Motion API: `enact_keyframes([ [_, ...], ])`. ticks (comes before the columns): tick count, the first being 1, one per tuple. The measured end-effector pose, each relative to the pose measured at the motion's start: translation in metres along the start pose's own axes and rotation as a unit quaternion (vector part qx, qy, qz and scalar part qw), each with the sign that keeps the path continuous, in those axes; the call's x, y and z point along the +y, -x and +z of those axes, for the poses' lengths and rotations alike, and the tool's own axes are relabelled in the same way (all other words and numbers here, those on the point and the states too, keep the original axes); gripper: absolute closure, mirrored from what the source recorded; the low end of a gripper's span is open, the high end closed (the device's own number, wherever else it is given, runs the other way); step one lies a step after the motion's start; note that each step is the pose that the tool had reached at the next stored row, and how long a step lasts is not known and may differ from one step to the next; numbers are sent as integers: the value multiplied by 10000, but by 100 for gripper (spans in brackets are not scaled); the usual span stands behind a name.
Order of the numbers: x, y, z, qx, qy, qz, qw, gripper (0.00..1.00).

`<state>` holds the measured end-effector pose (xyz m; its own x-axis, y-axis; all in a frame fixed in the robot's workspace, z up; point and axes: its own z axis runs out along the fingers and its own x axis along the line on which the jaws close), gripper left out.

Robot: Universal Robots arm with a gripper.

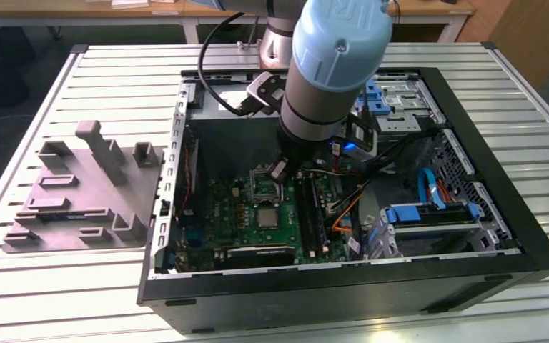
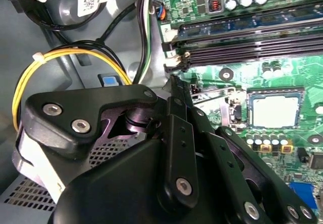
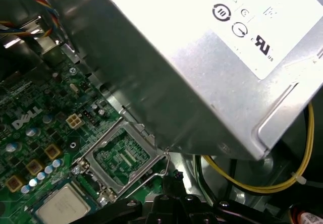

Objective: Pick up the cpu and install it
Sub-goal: 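Close the cpu cover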

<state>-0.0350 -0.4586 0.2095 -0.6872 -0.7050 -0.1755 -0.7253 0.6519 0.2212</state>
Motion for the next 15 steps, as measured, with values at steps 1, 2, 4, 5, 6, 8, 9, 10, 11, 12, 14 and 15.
enact_keyframes([
  [1, 1, 1, 7, -10, 9, -1, 10000, 89],
  [2, 1, 0, 13, -21, 20, -1, 10000, 89],
  [4, 2, 2, 25, -43, 41, -2, 10000, 89],
  [5, 2, 2, 29, -56, 52, -2, 10000, 89],
  [6, 3, 3, 33, -64, 60, -3, 10000, 89],
  [8, 8, 10, 37, -66, 62, -3, 10000, 89],
  [9, 15, 17, 41, -58, 55, -2, 10000, 89],
  [10, 21, 23, 43, -47, 45, -1, 10000, 89],
  [11, 25, 28, 46, -43, 42, -3, 10000, 89],
  [12, 29, 33, 48, -40, 43, -14, 10000, 89],
  [14, 30, 33, 51, -24, 56, -84, 9999, 89],
  [15, 30, 34, 52, -14, 63, -123, 9999, 89],
])
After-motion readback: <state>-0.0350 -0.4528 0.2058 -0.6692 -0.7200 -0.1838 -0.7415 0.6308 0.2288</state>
